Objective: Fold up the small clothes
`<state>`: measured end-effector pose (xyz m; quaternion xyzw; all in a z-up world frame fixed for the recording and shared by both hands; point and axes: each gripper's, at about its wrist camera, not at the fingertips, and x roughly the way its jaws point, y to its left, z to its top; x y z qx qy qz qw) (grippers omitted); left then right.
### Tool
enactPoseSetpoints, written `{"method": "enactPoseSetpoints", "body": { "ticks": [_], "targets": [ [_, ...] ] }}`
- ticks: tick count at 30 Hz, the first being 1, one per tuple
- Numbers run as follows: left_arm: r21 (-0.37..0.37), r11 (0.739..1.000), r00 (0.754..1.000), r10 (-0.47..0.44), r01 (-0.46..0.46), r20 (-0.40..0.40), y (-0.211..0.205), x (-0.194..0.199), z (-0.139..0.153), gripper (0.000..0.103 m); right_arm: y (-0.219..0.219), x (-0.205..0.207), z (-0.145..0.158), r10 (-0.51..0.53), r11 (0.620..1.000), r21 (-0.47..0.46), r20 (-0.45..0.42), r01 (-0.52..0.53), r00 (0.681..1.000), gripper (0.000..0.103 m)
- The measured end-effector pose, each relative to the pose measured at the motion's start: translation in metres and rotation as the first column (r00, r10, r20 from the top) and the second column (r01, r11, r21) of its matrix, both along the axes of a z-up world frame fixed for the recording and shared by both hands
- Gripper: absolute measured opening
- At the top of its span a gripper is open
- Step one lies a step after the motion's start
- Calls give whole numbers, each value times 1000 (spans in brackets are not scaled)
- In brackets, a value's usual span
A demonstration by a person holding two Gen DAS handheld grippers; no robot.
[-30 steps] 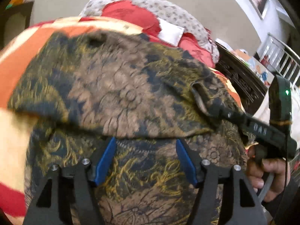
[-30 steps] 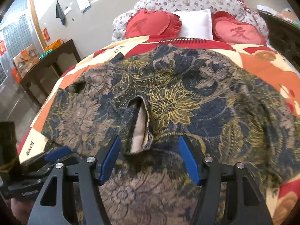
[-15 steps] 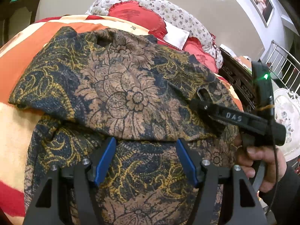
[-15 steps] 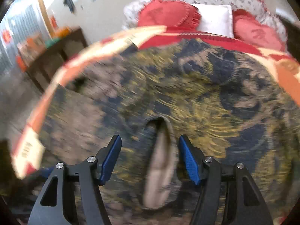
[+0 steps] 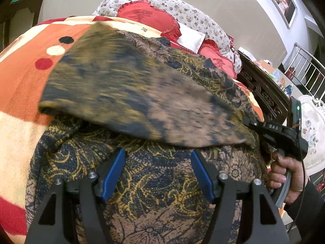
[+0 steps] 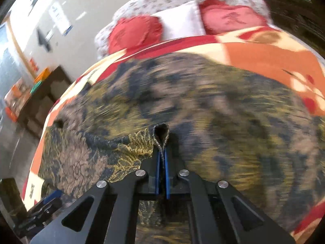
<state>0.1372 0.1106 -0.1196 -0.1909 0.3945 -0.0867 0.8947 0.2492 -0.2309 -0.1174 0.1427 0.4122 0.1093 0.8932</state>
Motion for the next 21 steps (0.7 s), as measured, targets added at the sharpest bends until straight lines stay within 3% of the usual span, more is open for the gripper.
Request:
{"method": "enactPoseSetpoints", "body": {
  "ticks": [6,14,19,21],
  "targets": [
    [-1,1000,1000,0,0,0,0,0,0,70,-37,-7,5,-59,998,-20,13,60,998,5],
    [-7,1000,1000,-5,5,0,-1,0,0,72,-39,-5,4,-42,997,-63,10,43,999,5],
    [-11,1000,1000,-7,7,0,-1,1,-1,73,-49,-15,18,-80,991,-104,76,87,994,5],
    [-9,1000,1000,-8,8,0,-1,1,-1,73,-57,-14,12,-89,990,-106,47,94,995,5]
  ]
}}
